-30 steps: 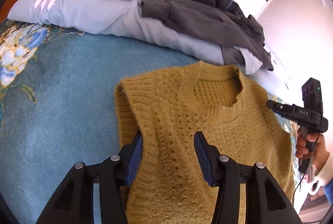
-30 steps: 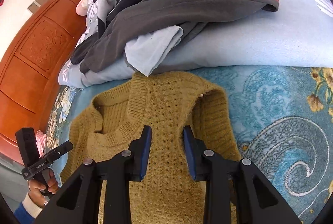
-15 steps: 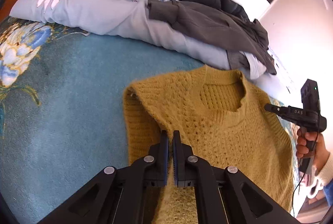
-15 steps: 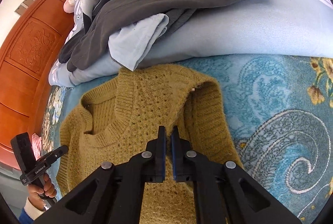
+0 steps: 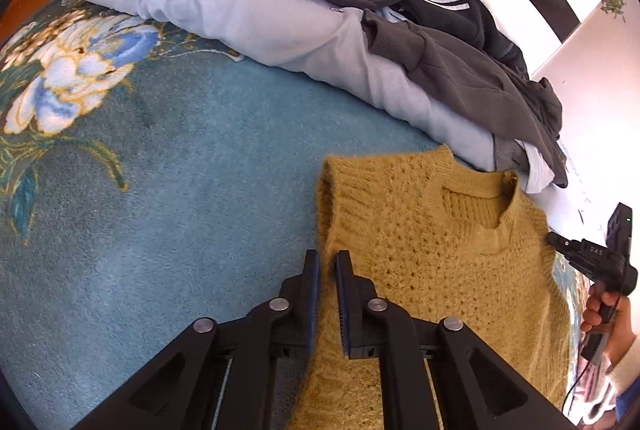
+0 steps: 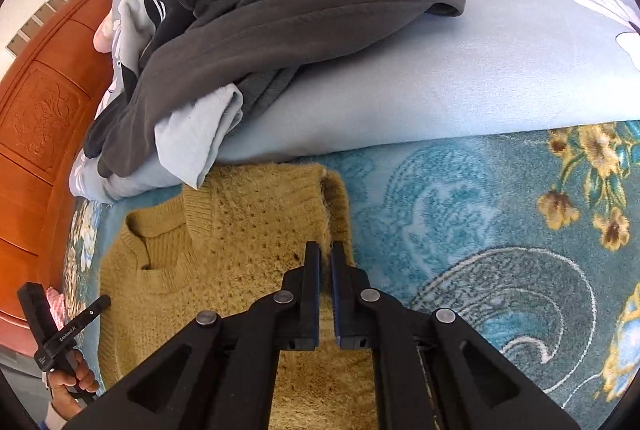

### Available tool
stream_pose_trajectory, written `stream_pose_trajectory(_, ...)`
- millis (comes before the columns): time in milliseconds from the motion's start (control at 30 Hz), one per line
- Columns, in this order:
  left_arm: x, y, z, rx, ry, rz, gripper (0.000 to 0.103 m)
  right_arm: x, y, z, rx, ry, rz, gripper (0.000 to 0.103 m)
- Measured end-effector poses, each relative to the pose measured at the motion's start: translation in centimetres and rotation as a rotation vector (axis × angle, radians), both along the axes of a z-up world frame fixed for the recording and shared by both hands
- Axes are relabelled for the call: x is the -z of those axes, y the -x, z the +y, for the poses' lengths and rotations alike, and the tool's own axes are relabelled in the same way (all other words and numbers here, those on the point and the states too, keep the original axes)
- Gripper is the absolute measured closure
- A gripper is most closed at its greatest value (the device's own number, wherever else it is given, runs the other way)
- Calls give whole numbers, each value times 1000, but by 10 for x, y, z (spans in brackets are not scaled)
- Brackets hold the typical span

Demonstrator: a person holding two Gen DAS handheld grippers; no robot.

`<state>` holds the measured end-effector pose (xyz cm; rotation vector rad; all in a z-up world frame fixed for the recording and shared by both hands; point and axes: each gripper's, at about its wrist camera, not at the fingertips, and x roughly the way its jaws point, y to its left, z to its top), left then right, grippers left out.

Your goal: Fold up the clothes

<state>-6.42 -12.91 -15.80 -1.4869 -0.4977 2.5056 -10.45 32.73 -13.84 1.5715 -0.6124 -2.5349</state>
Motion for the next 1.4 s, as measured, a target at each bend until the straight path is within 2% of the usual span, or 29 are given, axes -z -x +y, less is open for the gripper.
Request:
stream_pose_trajectory(33, -1, 2, -1, -9, -1, 4, 77, -2, 2, 0, 2, -13, 11, 92)
stream_pose_trajectory(67, -1, 5, -2, -18, -1, 8, 65, -3, 5, 0, 3, -23, 14, 81)
stream_pose_trajectory(100, -2, 7, -3, -29, -14, 14, 59, -3, 10, -1, 6, -25, 13, 74)
stream_pose_trajectory(133, -2, 9, -4, -41, -35, 21, 51, -3, 15, -2, 8, -26, 12, 62)
stream_pose_trajectory(167, -2, 11, -5, -51, -55, 27, 46, -2, 20, -4, 6, -23, 11, 59)
stream_pose_trajectory(300, 7, 29, -3, -87, -51, 3, 42, 6, 38, -12, 17, -13, -21, 58)
stream_pose_trajectory(400, 9, 38, -5, -116, -120, 9, 42, 12, 46, -16, 37, -13, -39, 58)
stream_pose_trajectory(467, 7, 43, 1, -89, -128, -1, 47, 13, 48, -15, 58, 4, -39, 56)
stream_pose_trajectory(500, 7, 44, 5, -75, -107, -11, 56, 14, 50, -14, 68, 15, -45, 56)
stream_pose_trajectory(533, 7, 45, 9, -64, -82, -20, 86, 14, 51, -14, 75, 18, -49, 56)
stream_pose_trajectory(567, 7, 45, 13, -53, -57, -28, 97, 14, 51, -15, 75, 12, -50, 58)
stream_pose_trajectory(600, 5, 44, 16, -41, -48, -24, 97, 13, 51, -16, 76, 6, -51, 59)
stream_pose_trajectory(633, 1, 41, 17, -27, -53, -12, 98, 13, 51, -17, 74, 1, -52, 67)
stream_pose_trajectory(667, -3, 38, 19, -14, -58, 0, 99, 12, 50, -19, 69, 3, -56, 82)
stream_pose_trajectory(700, -7, 36, 21, 0, -62, 13, 99, 12, 50, -20, 63, 25, -61, 91)
stream_pose_trajectory(733, -12, 32, 23, 15, -60, 28, 99, 10, 48, -22, 57, 55, -59, 96)
stream_pose_trajectory(967, -86, -14, 12, 64, -103, 222, 99, -48, 19, -16, 30, 136, 115, 98)
stream_pose_trajectory(1067, -120, -47, 8, 71, -105, 302, 99, -78, -7, 5, 4, 175, 192, 98)
stream_pose_trajectory(1200, -154, -107, 6, 69, -134, 387, 99, -115, -62, 9, -54, 195, 278, 98)
stream_pose_trajectory(1300, -160, -168, 4, 63, -144, 415, 99, -135, -119, 14, -88, 208, 316, 98)
stream_pose_trajectory(1400, -145, -229, 1, 27, -150, 357, 99, -125, -180, 22, -125, 200, 285, 98)
